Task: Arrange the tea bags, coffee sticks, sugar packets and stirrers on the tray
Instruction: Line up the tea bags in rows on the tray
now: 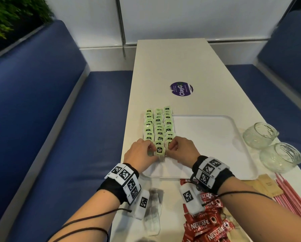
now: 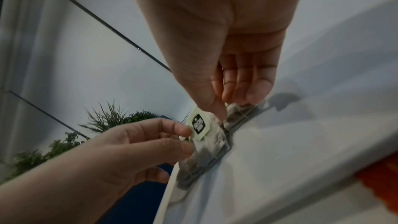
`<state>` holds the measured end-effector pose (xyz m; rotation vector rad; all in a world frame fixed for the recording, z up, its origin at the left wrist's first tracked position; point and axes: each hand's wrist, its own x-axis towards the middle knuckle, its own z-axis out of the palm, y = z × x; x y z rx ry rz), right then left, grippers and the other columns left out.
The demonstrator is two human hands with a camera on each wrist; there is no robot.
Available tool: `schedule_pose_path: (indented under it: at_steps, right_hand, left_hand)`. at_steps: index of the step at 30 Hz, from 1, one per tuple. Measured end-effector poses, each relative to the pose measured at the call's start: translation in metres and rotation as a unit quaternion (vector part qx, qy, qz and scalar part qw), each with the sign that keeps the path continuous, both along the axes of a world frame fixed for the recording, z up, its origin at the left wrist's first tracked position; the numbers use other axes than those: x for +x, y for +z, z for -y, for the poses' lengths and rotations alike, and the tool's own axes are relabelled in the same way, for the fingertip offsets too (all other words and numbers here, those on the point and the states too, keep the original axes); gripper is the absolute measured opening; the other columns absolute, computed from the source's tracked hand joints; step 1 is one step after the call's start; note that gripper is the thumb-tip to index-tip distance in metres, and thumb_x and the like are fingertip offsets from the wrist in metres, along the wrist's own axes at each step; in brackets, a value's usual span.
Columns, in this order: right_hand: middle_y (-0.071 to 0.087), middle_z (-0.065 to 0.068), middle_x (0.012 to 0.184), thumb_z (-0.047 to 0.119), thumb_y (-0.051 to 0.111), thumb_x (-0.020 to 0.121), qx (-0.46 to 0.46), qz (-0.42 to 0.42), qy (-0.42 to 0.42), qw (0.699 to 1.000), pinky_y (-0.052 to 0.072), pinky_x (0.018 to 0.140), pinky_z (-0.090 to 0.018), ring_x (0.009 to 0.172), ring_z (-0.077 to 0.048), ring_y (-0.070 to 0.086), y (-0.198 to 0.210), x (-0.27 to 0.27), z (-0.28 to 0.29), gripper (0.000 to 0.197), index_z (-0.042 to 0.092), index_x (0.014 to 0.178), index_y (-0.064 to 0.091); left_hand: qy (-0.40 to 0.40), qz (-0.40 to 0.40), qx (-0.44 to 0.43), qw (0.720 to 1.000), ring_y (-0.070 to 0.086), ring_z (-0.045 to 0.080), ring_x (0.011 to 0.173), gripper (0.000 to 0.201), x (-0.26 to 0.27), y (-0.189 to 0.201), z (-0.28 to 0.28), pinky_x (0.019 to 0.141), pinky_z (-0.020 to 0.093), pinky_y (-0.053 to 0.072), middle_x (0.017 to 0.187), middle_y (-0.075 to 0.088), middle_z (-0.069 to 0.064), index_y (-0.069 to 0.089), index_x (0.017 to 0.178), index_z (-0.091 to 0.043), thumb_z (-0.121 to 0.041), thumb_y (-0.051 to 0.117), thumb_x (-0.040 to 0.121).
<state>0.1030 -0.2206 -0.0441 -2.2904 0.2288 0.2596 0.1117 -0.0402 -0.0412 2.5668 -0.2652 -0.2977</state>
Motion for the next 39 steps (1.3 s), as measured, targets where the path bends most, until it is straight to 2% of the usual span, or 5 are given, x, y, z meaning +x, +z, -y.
schedule_pose_path:
  at_steps: [3,10,17,27,39]
  right_hand:
    - [0.065,0.005,0.081,0.022,0.070,0.079,-0.034,-0.015,0.027,0.999,0.056,0.076,-0.036,0.082,-0.020,0.064,-0.002,-0.002,0.000,0.008,0.018,0.086,0.068]
    - [0.065,0.001,0.083,0.020,0.075,0.077,-0.021,0.027,0.053,0.998,0.042,0.061,-0.021,0.078,-0.015,0.060,0.012,-0.022,-0.002,0.015,0.016,0.090,0.069]
    - [0.065,0.003,0.080,0.029,0.078,0.077,0.003,0.005,0.152,0.988,0.047,0.066,-0.025,0.067,-0.007,0.058,0.014,-0.070,-0.020,0.019,0.019,0.091,0.069]
    - [0.049,0.003,0.113,0.052,0.085,0.057,-0.095,-0.043,0.252,0.962,0.049,0.089,-0.034,0.103,-0.015,0.055,-0.003,-0.103,-0.048,0.074,0.030,0.121,0.056]
    - [0.057,0.006,0.093,0.040,0.077,0.075,-0.126,-0.043,0.192,0.972,0.039,0.063,-0.025,0.085,-0.014,0.053,-0.001,-0.117,-0.021,0.036,0.022,0.098,0.056]
  left_hand:
    - [-0.015,-0.011,0.014,1.000,0.055,0.013,0.091,0.020,0.001,-0.001,0.003,0.075,0.031,0.049,0.092,0.049,-0.011,0.062,0.090,-0.034,-0.043,0.076,0.078]
    - [-0.060,-0.037,-0.039,0.997,0.057,0.007,0.081,0.019,-0.006,0.017,-0.015,0.079,0.028,0.051,0.096,0.060,-0.007,0.063,0.093,-0.032,-0.027,0.077,0.080]
    - [-0.056,-0.068,-0.052,0.995,0.056,0.004,0.070,0.020,-0.056,0.018,-0.046,0.068,0.019,0.048,0.084,0.063,-0.012,0.065,0.091,-0.026,-0.017,0.079,0.079]
    - [-0.133,-0.213,-0.051,0.967,0.053,0.001,0.061,0.039,-0.123,0.006,-0.060,0.063,0.017,0.045,0.069,0.061,-0.013,0.065,0.080,-0.019,-0.034,0.094,0.058]
    - [-0.159,-0.140,0.020,0.977,0.052,0.000,0.064,0.020,-0.134,0.001,-0.049,0.068,0.020,0.047,0.076,0.060,-0.012,0.071,0.100,-0.024,-0.023,0.077,0.080]
